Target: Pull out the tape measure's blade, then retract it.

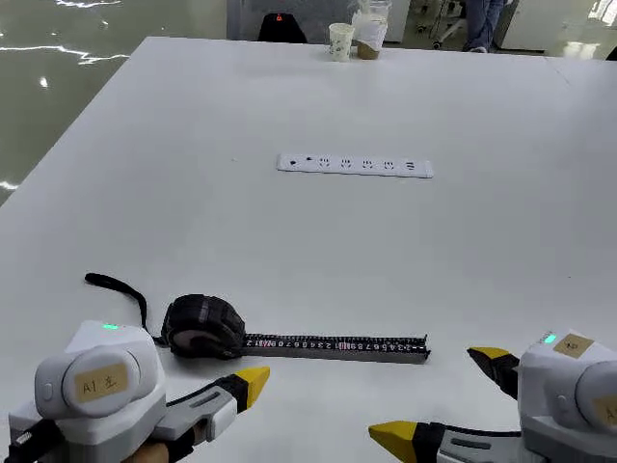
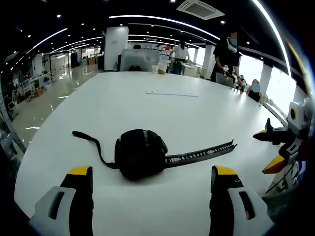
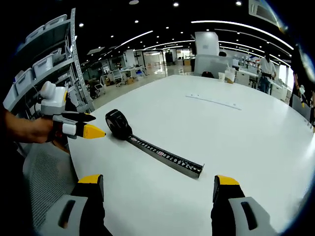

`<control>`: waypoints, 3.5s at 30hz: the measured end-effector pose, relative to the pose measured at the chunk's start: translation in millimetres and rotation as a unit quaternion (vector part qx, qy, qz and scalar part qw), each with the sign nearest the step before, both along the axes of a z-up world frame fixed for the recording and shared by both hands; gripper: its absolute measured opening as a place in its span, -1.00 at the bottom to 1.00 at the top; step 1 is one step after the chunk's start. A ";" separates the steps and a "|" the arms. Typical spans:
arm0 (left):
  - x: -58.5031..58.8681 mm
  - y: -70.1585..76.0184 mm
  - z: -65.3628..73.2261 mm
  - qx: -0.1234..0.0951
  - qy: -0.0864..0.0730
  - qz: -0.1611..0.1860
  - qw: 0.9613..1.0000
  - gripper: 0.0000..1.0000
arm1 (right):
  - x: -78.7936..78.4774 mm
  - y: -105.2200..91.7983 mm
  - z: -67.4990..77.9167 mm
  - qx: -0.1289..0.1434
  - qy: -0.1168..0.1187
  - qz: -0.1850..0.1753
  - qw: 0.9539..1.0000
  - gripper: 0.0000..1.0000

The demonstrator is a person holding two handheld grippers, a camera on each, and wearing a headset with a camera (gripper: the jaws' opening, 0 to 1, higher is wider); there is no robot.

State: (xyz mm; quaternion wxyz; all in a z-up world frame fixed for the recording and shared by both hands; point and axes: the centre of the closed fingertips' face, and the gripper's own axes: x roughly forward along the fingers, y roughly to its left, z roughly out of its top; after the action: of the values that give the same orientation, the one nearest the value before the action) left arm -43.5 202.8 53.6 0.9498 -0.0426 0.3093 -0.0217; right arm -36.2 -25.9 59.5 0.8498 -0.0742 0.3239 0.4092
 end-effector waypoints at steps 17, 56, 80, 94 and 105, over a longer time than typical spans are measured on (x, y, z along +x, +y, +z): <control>14.1 -2.9 -7.5 0.005 -0.003 -0.006 1.000 0.98 | 19.7 -9.1 -19.5 -0.027 -0.007 0.068 0.997 0.71; 50.8 7.1 -24.6 0.006 -0.001 0.023 1.000 0.71 | 62.7 -18.5 -57.1 -0.089 -0.036 0.234 0.968 -0.42; 58.5 18.3 -28.7 -0.009 0.006 0.041 0.999 0.19 | 71.9 -15.2 -70.2 -0.092 -0.039 0.257 0.961 -0.75; 59.1 17.0 -31.8 0.011 0.016 0.031 0.999 0.20 | 71.2 -14.8 -71.2 -0.098 -0.045 0.266 0.958 -0.81; 59.0 17.2 -31.4 0.015 0.017 0.034 0.999 0.20 | 70.0 -15.5 -69.9 -0.101 -0.047 0.268 0.957 -0.84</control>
State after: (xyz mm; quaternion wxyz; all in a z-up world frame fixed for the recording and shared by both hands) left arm 15.4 220.1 22.2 0.9450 -0.0393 0.3244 0.0155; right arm 33.8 -41.4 -10.5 0.7112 -0.2629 0.2915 0.5831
